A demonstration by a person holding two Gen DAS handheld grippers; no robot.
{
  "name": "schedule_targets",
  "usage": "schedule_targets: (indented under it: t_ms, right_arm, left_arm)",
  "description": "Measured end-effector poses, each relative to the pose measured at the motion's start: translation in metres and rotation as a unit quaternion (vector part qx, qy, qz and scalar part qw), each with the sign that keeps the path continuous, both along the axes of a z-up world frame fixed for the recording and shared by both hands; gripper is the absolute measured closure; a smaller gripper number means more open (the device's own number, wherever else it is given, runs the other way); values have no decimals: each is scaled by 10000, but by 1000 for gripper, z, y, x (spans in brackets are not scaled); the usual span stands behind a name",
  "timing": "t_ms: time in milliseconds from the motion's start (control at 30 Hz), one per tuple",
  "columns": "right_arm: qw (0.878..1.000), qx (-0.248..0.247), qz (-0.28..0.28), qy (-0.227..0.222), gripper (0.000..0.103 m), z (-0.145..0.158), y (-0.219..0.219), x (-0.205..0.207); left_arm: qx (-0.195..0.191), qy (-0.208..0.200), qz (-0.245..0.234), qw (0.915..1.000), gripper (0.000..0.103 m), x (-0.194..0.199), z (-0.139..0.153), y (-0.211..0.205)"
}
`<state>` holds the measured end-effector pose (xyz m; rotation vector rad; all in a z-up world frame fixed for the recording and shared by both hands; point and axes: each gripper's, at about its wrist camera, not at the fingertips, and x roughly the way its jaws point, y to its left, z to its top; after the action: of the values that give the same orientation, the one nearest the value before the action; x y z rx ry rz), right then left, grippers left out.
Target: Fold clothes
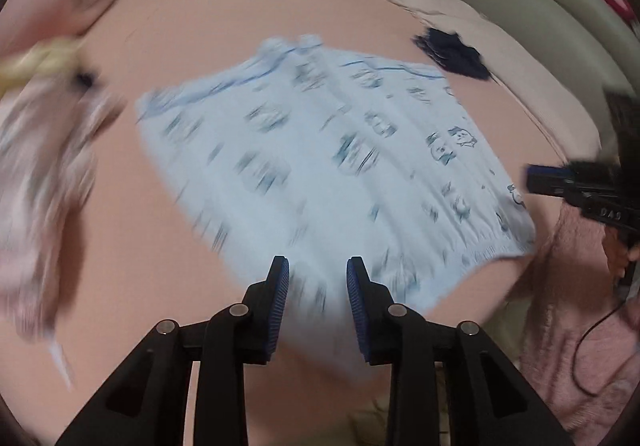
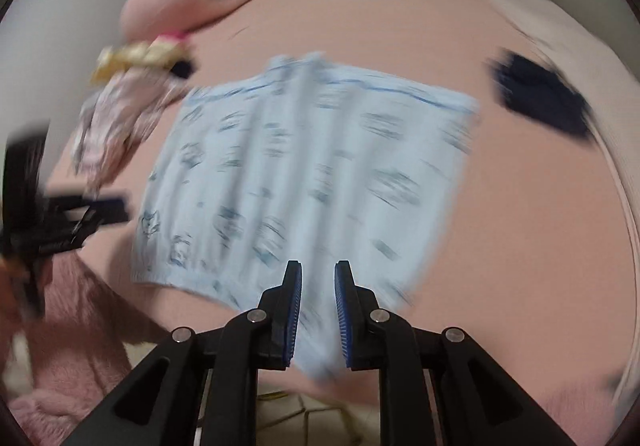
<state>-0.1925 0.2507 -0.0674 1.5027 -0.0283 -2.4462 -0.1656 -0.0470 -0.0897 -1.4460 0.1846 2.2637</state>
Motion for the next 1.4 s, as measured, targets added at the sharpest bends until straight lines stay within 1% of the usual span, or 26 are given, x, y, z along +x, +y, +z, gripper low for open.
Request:
schedule_targets:
  t_ms: [67,100,133,167,200,233,300,367,433,467,500,533,567,600,633,733,800,867,900,933,1067,1167,1233,1300,1333,1400]
  right_arm:
    - [9991,0,347,-229,87,-20,-20,-21]
    - [9979,6,499,-420,87,-33,-29,-30]
    - [9955,133,582,-742,87,-49,-33,-37]
    - [9917,309,628,-1083,87,-66,-33,-42]
    - [9925,165,676,-1007,88,-66,-28,-41]
    - [9927,55,711,-974,88,-62,-21,-39]
    - [9886,231,802,-1256,88,-56,-6,-40]
    - [9887,344,893,-1157,87,-40,-4,-56]
    - [9900,542,1156,-603,87,-17,-19,-84]
    - [9904,492,1276,-191,86,-3,-32,-107]
    - [9907,452,1286,39,74,3,-40,-126]
    - [9918,531,1156,139,58,0,-47,-150]
    - [9926,610,1026,239,56,-3,-53,-175]
    - [9934,658,886,298,56,-7,-58,-199]
    - [9958,562,699,163,56,-14,-56,-222]
    - [9991,191,380,28,56,-23,-50,-261]
    - [9983,335,465,-109,56,-34,-54,-282]
    - [9958,414,754,-305,56,-49,-63,-293]
    - [9948,410,861,-366,56,-55,-67,-295]
    - [9940,466,908,-386,56,-60,-70,-295]
    - [9950,563,809,-130,56,-58,-75,-287]
    - [9967,354,706,164,56,-33,-70,-281]
    - [9963,271,764,290,56,-23,-72,-281]
    - [9944,83,1044,98,56,-26,-82,-286]
    - [9926,73,1200,-159,56,-36,-89,-289]
    - [9875,321,1451,-528,56,-59,-104,-295]
  left_arm:
    - [-439,-185,-255,9985,76,-15,-20,14]
    - [-710,-430,-288,9961,76,-17,-32,11]
    - [-802,-642,-296,9943,75,-16,-40,3]
    - [-676,-711,-272,9948,75,-13,-39,-8]
    - [-574,-844,-185,9946,75,-11,-35,-22]
    - [-630,-899,-64,9939,75,-11,-31,-36]
    - [-742,-822,191,9937,76,-15,-21,-62]
    - [-323,-703,475,9959,75,-39,-11,-85]
    - [51,-428,923,9948,73,-75,-5,-103]
    - [93,-297,1162,9927,70,-94,-6,-110]
    - [174,-270,1435,9891,63,-113,-9,-120]
    - [288,-287,1716,9843,54,-131,-13,-129]
    - [417,-347,1936,9796,51,-146,-17,-134]
    - [520,-408,2101,9754,50,-160,-20,-140]
    - [515,-408,2203,9732,49,-171,-24,-145]
    - [382,-251,2240,9735,50,-195,-34,-152]
    - [566,-221,2126,9752,50,-204,-39,-151]
    - [622,-83,2101,9757,53,-210,-42,-150]
    - [593,5,2107,9757,83,-212,-43,-148]
    - [568,48,2106,9759,100,-214,-44,-147]
    - [439,285,2036,9777,100,-208,-28,-152]
    - [86,402,2039,9781,100,-199,-10,-167]
    - [-11,153,1944,9808,99,-200,-15,-173]
    - [-424,19,1799,9828,97,-202,-30,-170]
    - [-591,-11,1710,9835,97,-202,-37,-167]
    - [-794,131,1638,9832,97,-199,-41,-162]
